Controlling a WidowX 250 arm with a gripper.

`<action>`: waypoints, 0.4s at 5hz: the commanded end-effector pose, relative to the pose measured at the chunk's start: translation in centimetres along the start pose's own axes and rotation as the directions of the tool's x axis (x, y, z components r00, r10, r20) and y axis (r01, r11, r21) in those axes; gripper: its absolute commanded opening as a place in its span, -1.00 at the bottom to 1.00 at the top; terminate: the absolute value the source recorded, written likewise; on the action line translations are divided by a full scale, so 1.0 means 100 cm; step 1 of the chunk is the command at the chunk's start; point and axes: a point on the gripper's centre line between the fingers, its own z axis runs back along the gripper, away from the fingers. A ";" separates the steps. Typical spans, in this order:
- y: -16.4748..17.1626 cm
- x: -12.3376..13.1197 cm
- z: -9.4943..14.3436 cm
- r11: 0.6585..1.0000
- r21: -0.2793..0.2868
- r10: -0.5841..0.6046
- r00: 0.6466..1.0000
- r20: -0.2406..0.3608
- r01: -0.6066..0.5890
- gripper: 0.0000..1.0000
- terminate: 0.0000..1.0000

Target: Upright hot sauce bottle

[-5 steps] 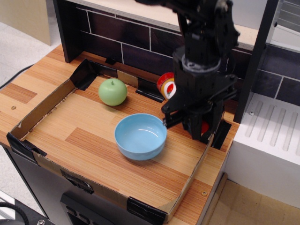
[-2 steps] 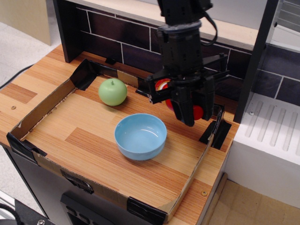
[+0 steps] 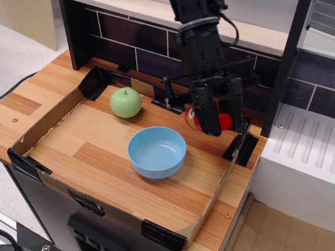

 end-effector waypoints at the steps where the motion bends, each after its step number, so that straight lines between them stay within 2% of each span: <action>1: -0.014 -0.002 0.011 0.998 -0.014 -0.059 0.986 -0.154 0.057 -1.00 -1.00; 2: -0.013 -0.007 0.005 0.998 0.002 -0.057 0.954 -0.295 0.060 -1.00 -1.00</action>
